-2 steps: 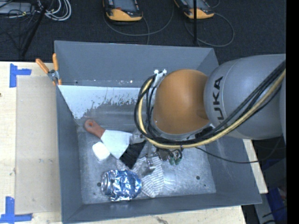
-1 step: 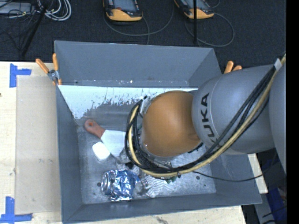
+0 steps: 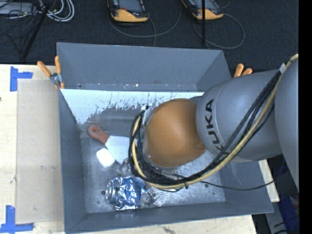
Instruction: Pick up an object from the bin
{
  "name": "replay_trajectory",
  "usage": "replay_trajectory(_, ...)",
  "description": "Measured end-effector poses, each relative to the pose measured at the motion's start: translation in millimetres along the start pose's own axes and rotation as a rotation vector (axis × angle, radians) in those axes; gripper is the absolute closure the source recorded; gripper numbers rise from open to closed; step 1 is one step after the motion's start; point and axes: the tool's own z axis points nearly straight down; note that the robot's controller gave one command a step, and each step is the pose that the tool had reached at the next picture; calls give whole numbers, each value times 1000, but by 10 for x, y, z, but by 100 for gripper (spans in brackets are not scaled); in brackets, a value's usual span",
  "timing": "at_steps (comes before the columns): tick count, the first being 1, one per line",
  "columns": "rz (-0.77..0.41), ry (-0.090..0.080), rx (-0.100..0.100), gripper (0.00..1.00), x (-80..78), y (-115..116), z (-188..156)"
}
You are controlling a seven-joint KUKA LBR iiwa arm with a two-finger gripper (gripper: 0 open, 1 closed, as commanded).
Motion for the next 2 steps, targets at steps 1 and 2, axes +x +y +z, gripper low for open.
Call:
replay_trajectory(1, -411, -17, 7, 0, -6, -113, 639)
replay_trajectory(2, -411, -7, 2, 100, 17, -102, 631)
